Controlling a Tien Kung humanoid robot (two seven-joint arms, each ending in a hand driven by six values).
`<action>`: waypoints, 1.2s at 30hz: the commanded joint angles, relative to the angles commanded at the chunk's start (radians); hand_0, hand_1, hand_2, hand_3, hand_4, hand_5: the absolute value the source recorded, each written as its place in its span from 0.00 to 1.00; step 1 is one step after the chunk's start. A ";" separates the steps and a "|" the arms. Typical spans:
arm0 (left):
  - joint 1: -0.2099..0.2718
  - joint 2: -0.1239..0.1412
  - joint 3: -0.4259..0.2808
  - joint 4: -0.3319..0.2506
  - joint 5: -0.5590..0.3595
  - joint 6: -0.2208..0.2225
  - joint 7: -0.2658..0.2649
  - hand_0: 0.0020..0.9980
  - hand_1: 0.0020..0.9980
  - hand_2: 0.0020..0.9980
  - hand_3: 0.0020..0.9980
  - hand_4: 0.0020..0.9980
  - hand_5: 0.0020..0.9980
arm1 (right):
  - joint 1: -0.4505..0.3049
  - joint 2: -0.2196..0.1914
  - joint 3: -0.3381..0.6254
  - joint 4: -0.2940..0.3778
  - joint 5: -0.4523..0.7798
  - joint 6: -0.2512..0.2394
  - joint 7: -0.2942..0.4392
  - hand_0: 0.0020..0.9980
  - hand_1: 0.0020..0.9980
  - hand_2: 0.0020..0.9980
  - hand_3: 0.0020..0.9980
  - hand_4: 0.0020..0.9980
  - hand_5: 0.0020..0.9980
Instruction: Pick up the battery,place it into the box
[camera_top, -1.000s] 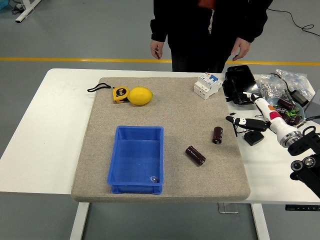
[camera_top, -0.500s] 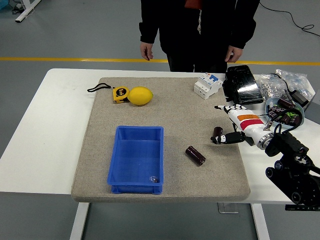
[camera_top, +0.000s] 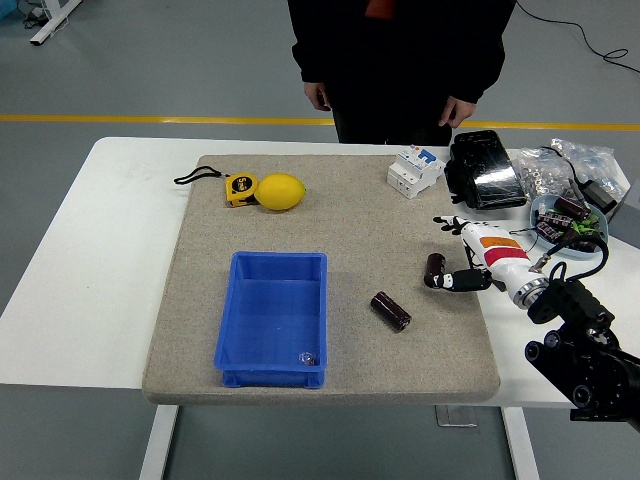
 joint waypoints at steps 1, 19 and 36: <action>-0.001 0.000 0.001 0.000 -0.001 0.000 0.000 0.80 0.78 0.80 0.68 0.73 0.66 | 0.002 0.003 -0.003 -0.006 0.000 0.000 0.000 0.76 0.69 0.73 0.84 1.00 0.34; -0.011 -0.003 0.014 0.000 -0.013 0.002 -0.014 0.80 0.78 0.79 0.67 0.72 0.65 | 0.021 0.026 -0.042 -0.071 0.004 0.028 0.006 0.71 0.69 0.74 0.84 1.00 0.34; -0.011 -0.002 0.018 0.000 -0.011 0.002 -0.013 0.79 0.77 0.79 0.67 0.72 0.65 | 0.015 0.036 -0.060 -0.078 0.029 -0.018 0.042 0.50 0.60 0.68 0.79 0.92 0.25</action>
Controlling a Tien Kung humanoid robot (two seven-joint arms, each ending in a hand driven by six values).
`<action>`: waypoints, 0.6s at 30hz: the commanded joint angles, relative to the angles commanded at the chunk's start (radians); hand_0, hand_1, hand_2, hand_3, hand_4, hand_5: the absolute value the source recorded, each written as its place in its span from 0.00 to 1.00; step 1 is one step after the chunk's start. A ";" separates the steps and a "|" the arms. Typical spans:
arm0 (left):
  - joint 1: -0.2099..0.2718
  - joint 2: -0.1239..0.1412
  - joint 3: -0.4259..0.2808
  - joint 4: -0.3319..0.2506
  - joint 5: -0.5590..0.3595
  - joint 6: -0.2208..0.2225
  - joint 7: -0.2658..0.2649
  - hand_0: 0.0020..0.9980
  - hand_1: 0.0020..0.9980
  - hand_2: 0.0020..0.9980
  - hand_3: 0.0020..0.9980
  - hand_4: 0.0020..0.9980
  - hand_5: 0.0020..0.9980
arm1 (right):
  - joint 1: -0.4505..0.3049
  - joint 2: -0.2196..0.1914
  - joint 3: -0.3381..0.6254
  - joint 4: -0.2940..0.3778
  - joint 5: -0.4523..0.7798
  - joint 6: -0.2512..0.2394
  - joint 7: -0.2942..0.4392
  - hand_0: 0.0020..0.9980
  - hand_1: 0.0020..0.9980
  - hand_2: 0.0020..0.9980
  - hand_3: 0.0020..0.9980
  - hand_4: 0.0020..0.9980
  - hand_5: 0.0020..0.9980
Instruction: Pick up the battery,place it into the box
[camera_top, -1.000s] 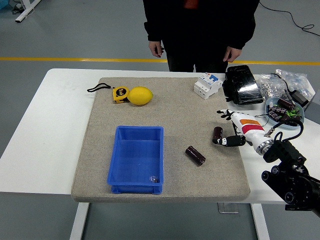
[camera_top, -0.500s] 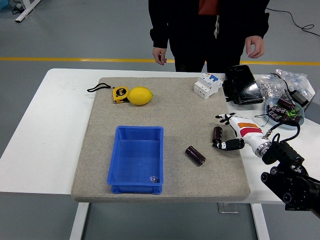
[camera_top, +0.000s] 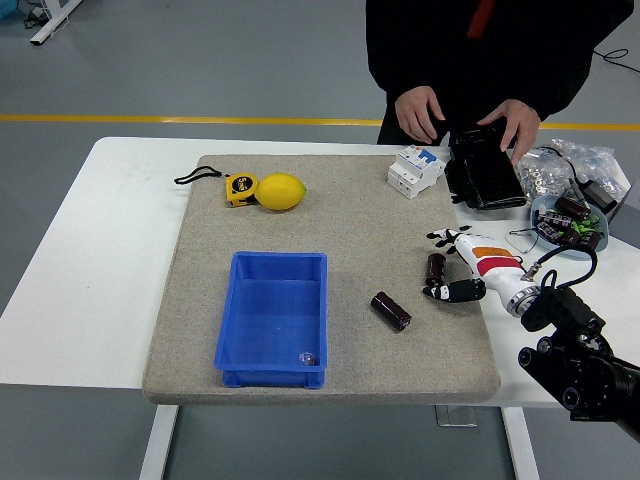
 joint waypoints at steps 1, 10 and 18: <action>0.000 0.000 0.000 0.000 0.001 0.000 0.000 0.79 0.77 0.79 0.67 0.72 0.65 | 0.000 0.000 0.000 -0.001 0.001 -0.001 0.001 0.50 0.60 0.68 0.79 0.92 0.25; -0.002 -0.002 -0.003 0.000 0.007 0.001 0.002 0.79 0.77 0.79 0.67 0.72 0.64 | 0.004 0.007 -0.017 -0.010 0.002 0.002 0.004 0.47 0.58 0.65 0.79 0.90 0.24; -0.003 -0.002 -0.003 0.000 0.008 0.000 0.002 0.79 0.77 0.79 0.67 0.72 0.64 | 0.006 0.012 -0.024 -0.015 0.009 -0.009 0.011 0.41 0.51 0.56 0.62 0.81 0.21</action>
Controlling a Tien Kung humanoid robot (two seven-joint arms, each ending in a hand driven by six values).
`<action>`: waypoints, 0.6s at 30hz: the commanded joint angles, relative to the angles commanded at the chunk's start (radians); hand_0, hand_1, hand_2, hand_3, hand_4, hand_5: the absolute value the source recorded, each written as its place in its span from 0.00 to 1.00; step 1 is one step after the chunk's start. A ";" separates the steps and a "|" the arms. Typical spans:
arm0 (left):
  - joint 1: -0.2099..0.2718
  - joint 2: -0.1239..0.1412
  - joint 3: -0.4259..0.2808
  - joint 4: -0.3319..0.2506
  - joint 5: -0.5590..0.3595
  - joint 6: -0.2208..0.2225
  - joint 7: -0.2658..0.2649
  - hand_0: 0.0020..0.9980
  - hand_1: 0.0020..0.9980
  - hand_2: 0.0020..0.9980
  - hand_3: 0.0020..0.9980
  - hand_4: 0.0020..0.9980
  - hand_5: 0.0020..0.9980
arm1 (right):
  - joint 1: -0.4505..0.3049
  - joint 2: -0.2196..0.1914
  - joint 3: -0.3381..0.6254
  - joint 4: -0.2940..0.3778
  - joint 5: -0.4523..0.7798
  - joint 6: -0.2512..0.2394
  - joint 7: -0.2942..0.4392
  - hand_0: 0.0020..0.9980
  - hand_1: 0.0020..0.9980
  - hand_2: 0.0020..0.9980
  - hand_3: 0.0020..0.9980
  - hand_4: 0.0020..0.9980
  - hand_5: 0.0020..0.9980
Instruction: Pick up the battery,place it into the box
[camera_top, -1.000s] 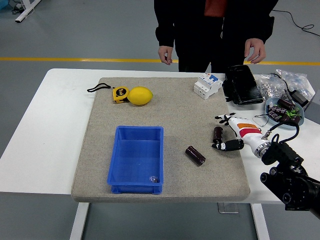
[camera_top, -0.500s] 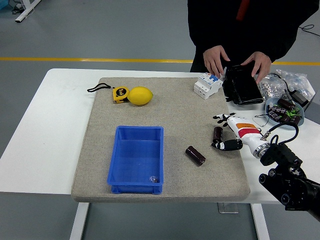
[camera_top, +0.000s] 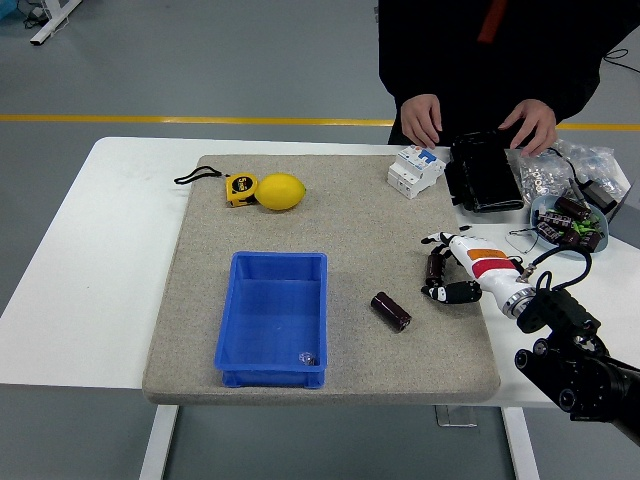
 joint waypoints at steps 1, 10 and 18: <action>0.000 0.000 0.001 0.000 0.000 0.000 0.000 0.79 0.77 0.79 0.67 0.72 0.64 | 0.000 0.000 0.000 0.000 0.001 -0.003 0.002 0.41 0.51 0.56 0.62 0.81 0.21; -0.001 0.000 -0.002 0.000 0.004 -0.001 0.001 0.79 0.77 0.79 0.67 0.72 0.64 | 0.000 -0.001 0.003 -0.002 0.010 -0.009 0.007 0.36 0.46 0.52 0.55 0.76 0.18; -0.001 0.000 -0.004 0.000 0.007 -0.002 0.001 0.79 0.77 0.79 0.67 0.72 0.64 | -0.002 -0.005 0.008 -0.005 0.008 0.005 0.002 0.31 0.44 0.50 0.51 0.73 0.17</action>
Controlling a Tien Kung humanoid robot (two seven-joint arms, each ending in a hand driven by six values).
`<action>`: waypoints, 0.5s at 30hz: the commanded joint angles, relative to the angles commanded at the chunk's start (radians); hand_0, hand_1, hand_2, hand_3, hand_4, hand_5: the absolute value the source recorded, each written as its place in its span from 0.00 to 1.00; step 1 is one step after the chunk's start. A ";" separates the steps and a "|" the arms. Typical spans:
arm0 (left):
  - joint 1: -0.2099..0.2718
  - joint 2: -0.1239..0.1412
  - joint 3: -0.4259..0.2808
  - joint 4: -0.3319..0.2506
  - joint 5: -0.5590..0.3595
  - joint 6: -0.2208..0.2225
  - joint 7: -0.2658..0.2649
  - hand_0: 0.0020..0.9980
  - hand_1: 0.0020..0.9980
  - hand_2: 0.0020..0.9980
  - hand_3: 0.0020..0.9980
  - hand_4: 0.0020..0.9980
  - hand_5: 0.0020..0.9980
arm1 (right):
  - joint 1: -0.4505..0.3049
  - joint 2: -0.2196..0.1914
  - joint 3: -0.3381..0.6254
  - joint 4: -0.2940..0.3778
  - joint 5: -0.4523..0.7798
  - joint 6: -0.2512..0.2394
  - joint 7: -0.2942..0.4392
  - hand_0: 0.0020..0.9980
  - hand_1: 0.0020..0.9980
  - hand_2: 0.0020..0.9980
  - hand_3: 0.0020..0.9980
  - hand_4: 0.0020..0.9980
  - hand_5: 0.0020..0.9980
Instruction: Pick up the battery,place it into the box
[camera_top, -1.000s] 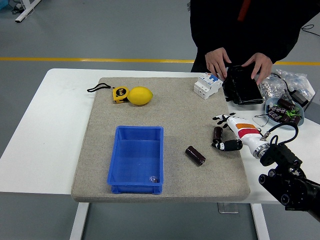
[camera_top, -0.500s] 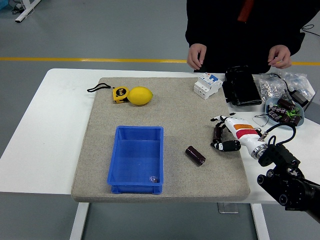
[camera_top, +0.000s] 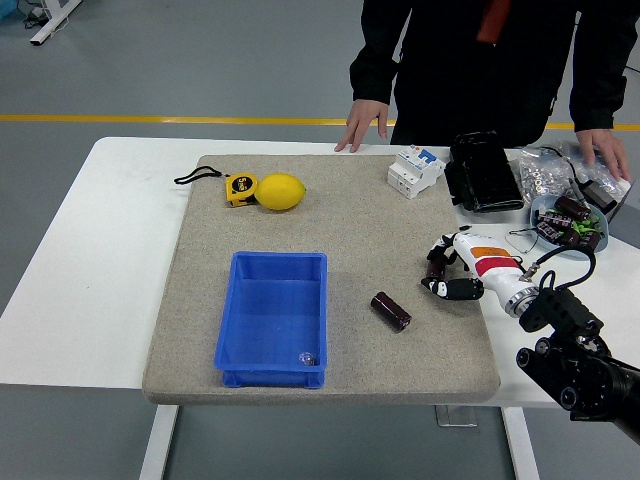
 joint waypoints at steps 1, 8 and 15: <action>0.000 0.000 -0.001 0.000 0.001 0.000 0.000 0.79 0.77 0.79 0.67 0.72 0.64 | 0.000 -0.001 0.000 0.000 0.001 0.002 -0.001 0.31 0.44 0.50 0.51 0.73 0.17; 0.003 0.001 -0.003 0.000 0.005 -0.001 0.000 0.79 0.77 0.79 0.67 0.72 0.64 | -0.001 -0.006 0.004 0.013 -0.004 -0.005 0.005 0.29 0.43 0.49 0.51 0.71 0.16; 0.005 0.003 -0.006 0.000 0.011 -0.002 0.001 0.79 0.77 0.79 0.66 0.72 0.64 | -0.001 -0.012 0.006 0.020 -0.001 -0.012 0.014 0.20 0.37 0.47 0.49 0.64 0.13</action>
